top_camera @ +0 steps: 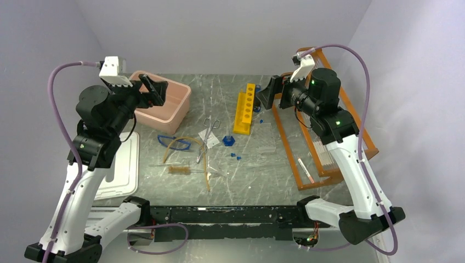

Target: Organize the chemistry lab equipment

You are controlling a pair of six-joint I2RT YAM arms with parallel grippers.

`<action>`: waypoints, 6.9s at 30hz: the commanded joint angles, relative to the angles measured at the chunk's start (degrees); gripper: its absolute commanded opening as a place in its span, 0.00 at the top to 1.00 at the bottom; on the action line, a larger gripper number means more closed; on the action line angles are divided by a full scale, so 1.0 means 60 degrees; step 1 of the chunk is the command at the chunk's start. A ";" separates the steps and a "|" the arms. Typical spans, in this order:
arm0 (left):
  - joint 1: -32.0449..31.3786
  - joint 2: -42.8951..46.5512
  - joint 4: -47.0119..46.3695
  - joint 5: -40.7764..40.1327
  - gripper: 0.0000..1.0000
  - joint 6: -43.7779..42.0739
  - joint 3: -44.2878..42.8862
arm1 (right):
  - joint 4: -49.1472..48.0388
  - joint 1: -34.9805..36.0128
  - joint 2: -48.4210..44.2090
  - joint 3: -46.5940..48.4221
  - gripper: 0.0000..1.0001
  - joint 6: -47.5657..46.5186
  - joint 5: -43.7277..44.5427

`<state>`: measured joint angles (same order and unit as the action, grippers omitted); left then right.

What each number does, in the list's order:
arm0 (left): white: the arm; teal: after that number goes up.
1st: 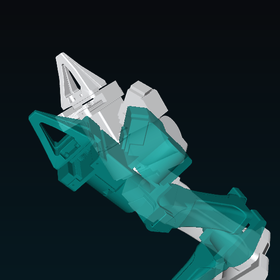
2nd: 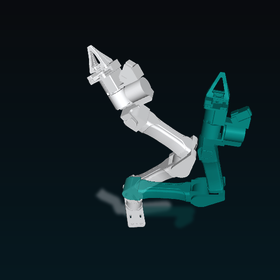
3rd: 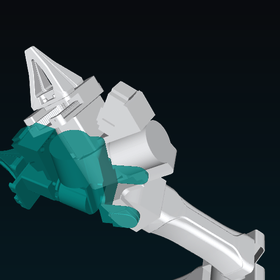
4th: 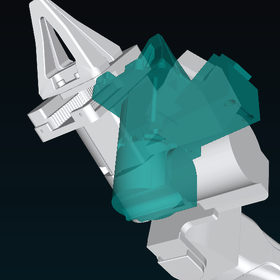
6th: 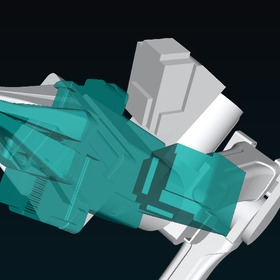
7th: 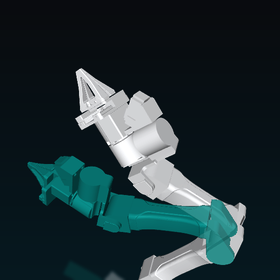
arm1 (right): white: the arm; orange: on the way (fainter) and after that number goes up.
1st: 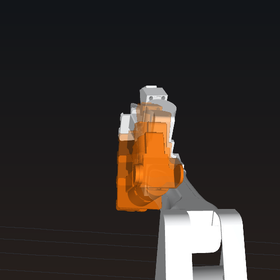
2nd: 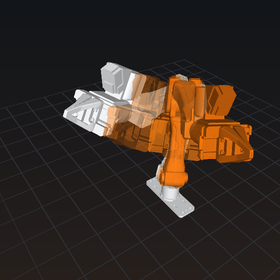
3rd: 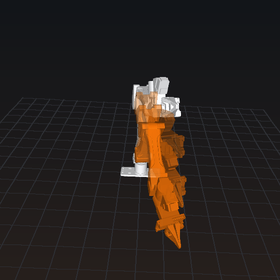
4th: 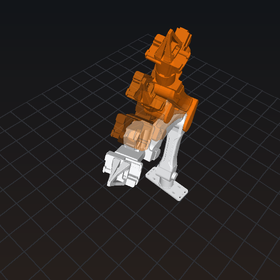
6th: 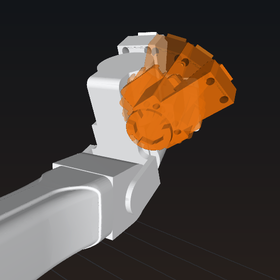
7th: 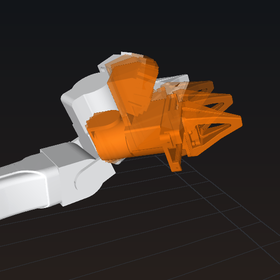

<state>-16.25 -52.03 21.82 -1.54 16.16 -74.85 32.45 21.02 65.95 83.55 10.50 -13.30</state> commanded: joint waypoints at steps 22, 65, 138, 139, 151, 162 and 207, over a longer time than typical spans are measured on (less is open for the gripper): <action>0.0103 -0.0544 -0.1336 0.4011 0.03 0.1494 0.2100 | -0.1384 0.1561 -0.0280 -0.1758 0.00 -0.0411 0.1370; -0.1676 -0.1963 -0.2683 0.2404 0.10 0.1466 0.5121 | -0.1019 0.3885 0.1527 -0.5043 0.22 0.1572 0.3783; -0.1759 -0.1443 -0.2028 -0.0689 0.10 0.1452 0.3353 | -0.0160 0.4386 0.3687 -0.5536 0.80 -0.7097 0.0974; -0.1756 -0.1360 -0.2039 -0.0762 0.10 0.1523 0.3394 | -0.0163 0.4341 0.3477 -0.5469 0.81 -0.6993 0.0699; -0.1745 -0.0866 -0.1852 -0.0223 0.09 0.1167 0.3342 | -0.2228 0.3328 0.0132 -0.5355 0.82 -0.4669 -0.0991; -0.1745 -0.1335 -0.2015 0.3469 0.03 -0.0005 0.2547 | -0.6016 0.3324 -0.0752 -0.4634 0.83 -0.0379 -0.0190; -0.2052 -0.2955 -0.7021 0.7249 0.95 0.0584 0.3297 | -0.3891 0.2210 0.2458 -0.0440 0.36 0.4268 -0.0879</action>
<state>-28.29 -69.71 -22.26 40.32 26.28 -51.51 -3.97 36.56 77.73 74.96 32.36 -17.45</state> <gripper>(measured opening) 0.209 0.580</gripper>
